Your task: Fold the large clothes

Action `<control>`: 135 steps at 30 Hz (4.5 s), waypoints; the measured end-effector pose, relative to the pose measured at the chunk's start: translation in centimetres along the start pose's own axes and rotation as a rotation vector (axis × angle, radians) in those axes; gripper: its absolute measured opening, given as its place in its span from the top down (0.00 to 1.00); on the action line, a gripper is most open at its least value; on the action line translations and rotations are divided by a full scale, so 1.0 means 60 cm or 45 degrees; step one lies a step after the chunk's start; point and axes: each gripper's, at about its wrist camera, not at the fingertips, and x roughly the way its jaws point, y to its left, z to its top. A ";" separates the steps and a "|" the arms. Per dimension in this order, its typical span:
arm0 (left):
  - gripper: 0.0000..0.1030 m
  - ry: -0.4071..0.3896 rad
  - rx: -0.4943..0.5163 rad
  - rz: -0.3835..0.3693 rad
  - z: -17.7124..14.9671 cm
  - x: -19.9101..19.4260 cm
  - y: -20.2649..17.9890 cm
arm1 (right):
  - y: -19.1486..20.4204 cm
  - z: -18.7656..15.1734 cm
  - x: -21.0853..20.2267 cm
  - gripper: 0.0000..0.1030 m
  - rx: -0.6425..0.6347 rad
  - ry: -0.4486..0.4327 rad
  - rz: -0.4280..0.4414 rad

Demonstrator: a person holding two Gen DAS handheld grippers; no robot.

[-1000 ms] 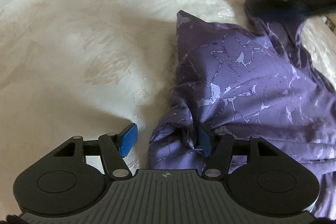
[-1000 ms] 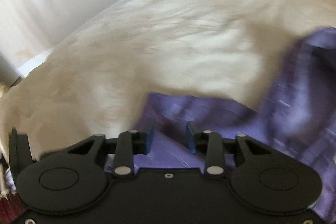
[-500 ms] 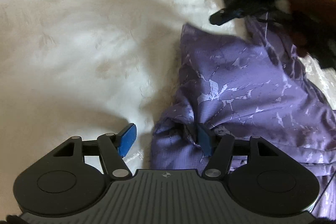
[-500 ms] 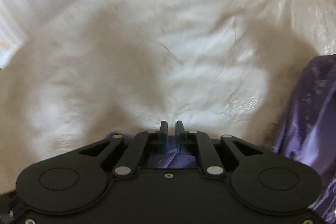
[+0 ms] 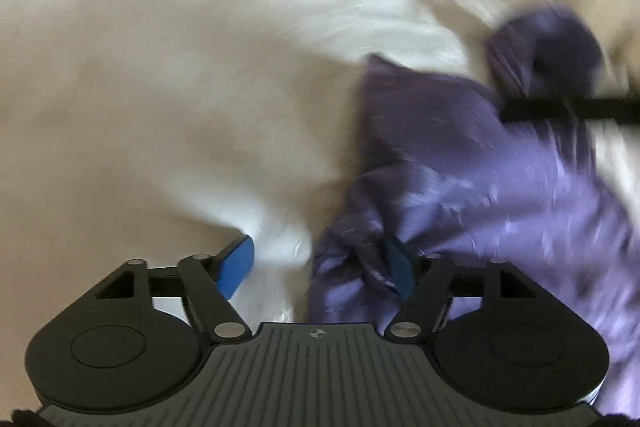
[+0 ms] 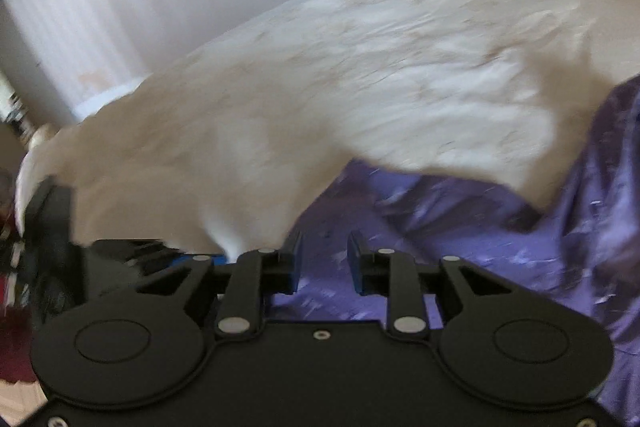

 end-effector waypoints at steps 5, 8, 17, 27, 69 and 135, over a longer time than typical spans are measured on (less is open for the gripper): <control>0.31 -0.027 -0.110 -0.041 -0.013 -0.008 0.015 | 0.031 -0.007 0.048 0.64 -0.162 0.121 0.105; 0.31 -0.038 -0.136 -0.048 -0.017 -0.010 0.019 | 0.023 0.007 0.106 0.69 -0.243 0.181 -0.011; 0.31 -0.021 -0.049 -0.033 -0.008 -0.042 0.004 | -0.049 0.055 0.142 0.72 0.066 0.112 -0.167; 0.31 -0.191 0.544 -0.221 0.040 -0.055 -0.134 | -0.085 -0.091 -0.088 0.51 0.447 -0.144 -0.476; 0.32 -0.284 0.778 0.071 0.257 0.051 -0.376 | -0.366 -0.063 -0.237 0.37 0.778 -0.327 -0.824; 0.35 -0.043 0.612 -0.330 0.309 0.199 -0.343 | -0.577 -0.014 -0.156 0.42 0.644 -0.407 -0.632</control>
